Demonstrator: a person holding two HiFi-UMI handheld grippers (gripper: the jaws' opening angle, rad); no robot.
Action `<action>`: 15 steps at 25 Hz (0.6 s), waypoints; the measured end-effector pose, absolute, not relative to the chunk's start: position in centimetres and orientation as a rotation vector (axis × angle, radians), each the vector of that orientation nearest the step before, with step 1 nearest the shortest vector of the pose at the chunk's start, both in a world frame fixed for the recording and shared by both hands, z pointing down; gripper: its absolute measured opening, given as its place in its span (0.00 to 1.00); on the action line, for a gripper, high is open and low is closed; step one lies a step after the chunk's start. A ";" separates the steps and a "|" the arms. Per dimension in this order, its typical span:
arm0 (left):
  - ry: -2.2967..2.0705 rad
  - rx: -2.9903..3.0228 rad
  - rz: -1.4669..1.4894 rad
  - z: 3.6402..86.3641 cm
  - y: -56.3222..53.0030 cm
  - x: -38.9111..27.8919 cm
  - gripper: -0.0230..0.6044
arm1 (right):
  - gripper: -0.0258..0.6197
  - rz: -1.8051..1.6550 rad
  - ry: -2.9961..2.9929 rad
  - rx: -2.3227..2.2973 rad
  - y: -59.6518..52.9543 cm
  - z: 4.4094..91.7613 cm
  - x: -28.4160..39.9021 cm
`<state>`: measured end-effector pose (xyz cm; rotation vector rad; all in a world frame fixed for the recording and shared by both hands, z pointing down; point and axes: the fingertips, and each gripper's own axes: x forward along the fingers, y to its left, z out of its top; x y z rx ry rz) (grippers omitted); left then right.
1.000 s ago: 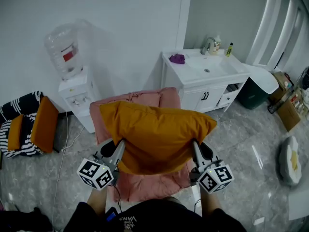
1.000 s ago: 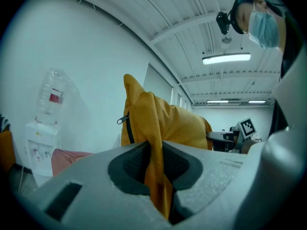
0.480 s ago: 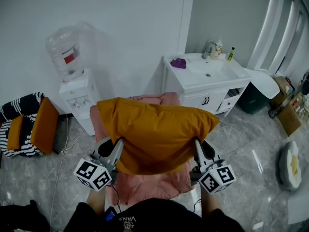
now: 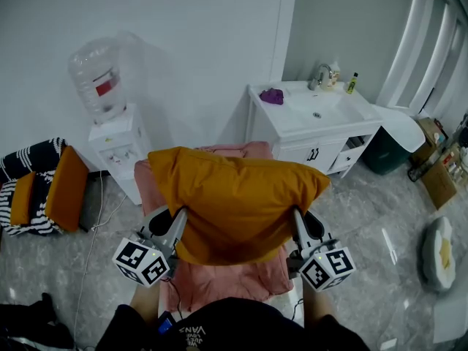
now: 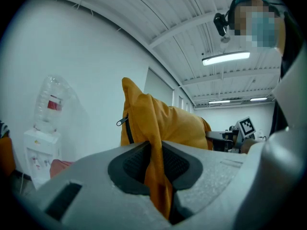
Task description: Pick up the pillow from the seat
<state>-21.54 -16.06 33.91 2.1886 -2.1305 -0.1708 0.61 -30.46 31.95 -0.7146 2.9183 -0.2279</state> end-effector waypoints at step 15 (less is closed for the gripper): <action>-2.151 2.144 -0.161 34.2 -17.0 -23.1 0.13 | 0.10 -0.248 2.940 -0.687 -31.8 32.3 -1.2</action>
